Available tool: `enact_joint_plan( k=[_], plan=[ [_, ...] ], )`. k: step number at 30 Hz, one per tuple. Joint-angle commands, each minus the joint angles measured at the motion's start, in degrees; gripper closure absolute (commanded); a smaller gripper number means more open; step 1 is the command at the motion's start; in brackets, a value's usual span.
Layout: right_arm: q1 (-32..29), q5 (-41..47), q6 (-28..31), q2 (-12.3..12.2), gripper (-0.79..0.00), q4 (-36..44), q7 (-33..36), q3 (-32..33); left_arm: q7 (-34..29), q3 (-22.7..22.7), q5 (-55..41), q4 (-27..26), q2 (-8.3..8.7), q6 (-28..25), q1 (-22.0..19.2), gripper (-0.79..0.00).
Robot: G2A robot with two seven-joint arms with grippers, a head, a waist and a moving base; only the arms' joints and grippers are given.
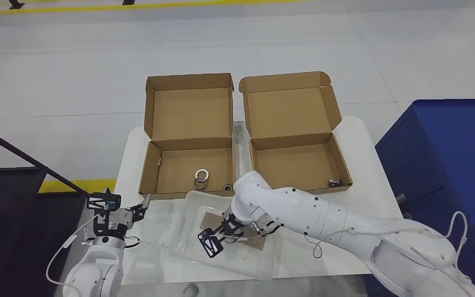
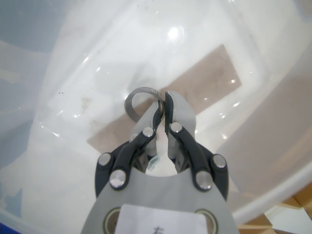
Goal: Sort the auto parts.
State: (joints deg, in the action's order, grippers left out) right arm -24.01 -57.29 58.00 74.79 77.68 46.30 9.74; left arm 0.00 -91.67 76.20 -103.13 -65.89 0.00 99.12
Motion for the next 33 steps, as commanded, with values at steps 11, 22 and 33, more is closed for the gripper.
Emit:
enact_joint_plan(
  k=[11, 22, 33],
  plan=[
    [5.8, 11.7, 0.0, -4.0, 0.000, 4.4, -0.1, 0.2, 0.0, 0.0, 0.0, 0.0, 0.00, 0.0, 0.0, -0.785],
    [7.7, 23.2, 0.0, -7.3, 0.000, 9.1, -16.1, 0.0, 0.0, 0.0, 0.0, 0.0, 0.00, 0.0, 0.0, -0.785],
    [8.6, 25.2, 0.0, -9.6, 0.000, 11.4, -21.5, 0.0, 0.0, 0.0, 0.0, 0.0, 0.00, 0.0, 0.0, -0.785]
  ],
)
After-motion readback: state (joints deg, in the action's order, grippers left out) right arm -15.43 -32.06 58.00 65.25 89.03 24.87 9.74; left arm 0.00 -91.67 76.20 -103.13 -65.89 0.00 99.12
